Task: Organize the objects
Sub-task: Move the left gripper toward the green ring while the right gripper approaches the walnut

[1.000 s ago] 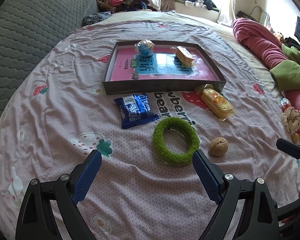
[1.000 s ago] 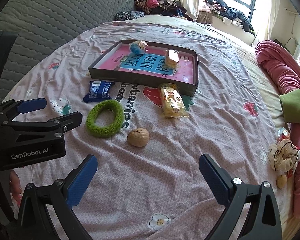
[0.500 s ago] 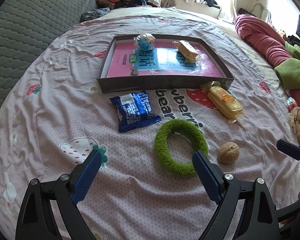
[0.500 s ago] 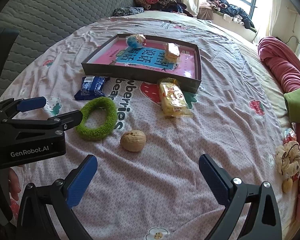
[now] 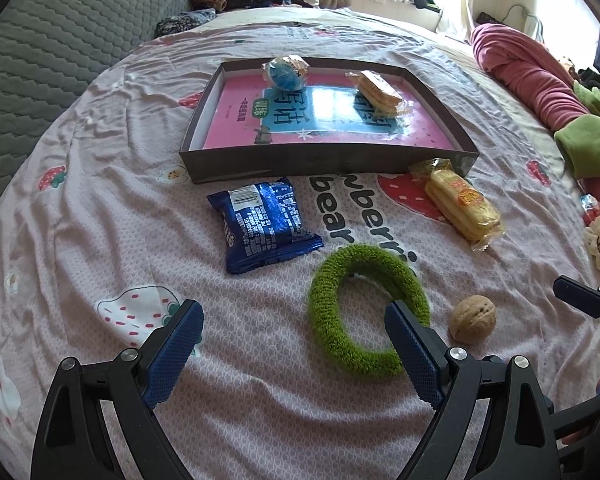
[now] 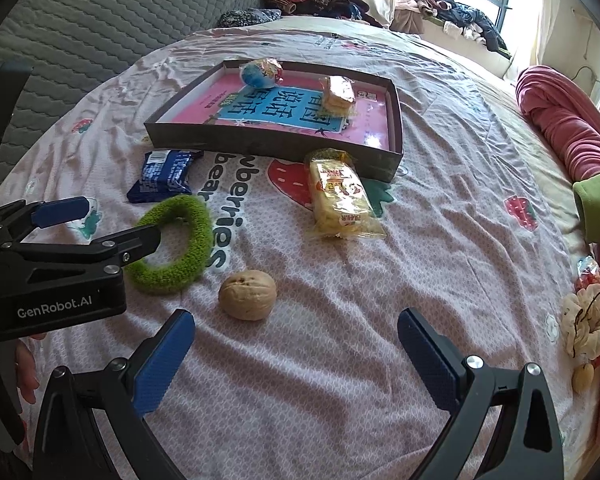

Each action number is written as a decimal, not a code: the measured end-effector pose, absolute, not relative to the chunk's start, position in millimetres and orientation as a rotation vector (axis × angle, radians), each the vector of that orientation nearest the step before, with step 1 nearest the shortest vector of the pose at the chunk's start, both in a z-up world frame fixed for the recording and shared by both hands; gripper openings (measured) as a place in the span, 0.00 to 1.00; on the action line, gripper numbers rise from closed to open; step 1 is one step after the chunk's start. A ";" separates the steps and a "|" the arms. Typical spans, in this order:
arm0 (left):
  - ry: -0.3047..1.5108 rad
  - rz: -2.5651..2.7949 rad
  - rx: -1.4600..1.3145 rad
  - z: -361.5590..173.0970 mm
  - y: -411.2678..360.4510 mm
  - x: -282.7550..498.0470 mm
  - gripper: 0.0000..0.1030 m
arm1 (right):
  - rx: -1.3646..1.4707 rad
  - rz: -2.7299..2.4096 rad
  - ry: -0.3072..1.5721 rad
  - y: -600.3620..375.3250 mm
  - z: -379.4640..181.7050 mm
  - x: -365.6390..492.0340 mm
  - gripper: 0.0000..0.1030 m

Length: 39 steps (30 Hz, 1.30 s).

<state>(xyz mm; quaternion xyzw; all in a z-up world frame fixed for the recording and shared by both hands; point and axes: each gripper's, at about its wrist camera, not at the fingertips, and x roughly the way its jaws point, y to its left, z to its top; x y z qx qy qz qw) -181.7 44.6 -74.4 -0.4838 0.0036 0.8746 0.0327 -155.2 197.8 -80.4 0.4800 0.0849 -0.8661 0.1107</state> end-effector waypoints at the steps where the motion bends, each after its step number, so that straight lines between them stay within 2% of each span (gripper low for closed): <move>1: 0.011 2.690 -1.490 -75.0 44.6 -181.9 0.90 | 1.415 -2.543 0.252 197.7 -81.9 -156.2 0.99; 39: -0.009 2.662 -1.529 -98.7 43.1 -197.4 0.90 | 1.453 -2.527 0.257 189.4 -105.0 -176.5 0.99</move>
